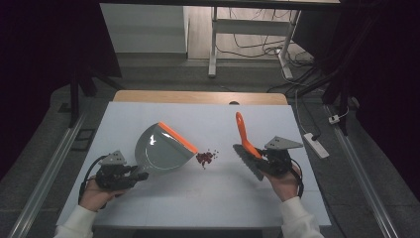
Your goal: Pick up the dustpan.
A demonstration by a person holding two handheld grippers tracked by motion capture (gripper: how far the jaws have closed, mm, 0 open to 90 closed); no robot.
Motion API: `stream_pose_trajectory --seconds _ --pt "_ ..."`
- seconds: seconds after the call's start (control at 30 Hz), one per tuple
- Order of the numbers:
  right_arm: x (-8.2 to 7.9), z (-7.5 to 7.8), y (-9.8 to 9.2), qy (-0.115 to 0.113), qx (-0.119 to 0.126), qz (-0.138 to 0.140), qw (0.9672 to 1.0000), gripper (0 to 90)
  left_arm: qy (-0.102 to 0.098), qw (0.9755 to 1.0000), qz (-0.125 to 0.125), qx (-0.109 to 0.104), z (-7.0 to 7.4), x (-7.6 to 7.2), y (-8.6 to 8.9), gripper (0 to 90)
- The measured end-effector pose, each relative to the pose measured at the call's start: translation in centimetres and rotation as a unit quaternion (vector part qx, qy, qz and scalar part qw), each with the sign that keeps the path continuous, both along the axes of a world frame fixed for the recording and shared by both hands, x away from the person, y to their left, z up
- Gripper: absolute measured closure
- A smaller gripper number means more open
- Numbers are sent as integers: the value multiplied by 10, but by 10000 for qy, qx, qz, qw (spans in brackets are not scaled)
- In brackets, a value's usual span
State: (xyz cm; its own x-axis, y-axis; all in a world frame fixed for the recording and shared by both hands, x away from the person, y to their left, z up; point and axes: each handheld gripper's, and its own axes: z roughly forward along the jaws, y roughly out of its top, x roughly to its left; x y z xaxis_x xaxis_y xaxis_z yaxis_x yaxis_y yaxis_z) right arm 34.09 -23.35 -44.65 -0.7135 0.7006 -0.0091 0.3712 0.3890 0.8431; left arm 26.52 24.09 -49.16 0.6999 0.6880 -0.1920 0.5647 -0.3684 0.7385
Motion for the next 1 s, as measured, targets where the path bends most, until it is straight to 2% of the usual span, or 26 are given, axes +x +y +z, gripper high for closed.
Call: stream_pose_trajectory --seconds 0.3,0.63,1.0 --pt "13 7 8 -56 80 -3 10000 699 115 9996 -233 63 -3 0 -8 622" --pt "24 9 12 -85 86 34 9999 699 231 9979 -477 369 -8 1 -15 622" --pt "34 8 22 -61 97 126 9999 699 349 9961 -631 504 -11 1 -18 622"
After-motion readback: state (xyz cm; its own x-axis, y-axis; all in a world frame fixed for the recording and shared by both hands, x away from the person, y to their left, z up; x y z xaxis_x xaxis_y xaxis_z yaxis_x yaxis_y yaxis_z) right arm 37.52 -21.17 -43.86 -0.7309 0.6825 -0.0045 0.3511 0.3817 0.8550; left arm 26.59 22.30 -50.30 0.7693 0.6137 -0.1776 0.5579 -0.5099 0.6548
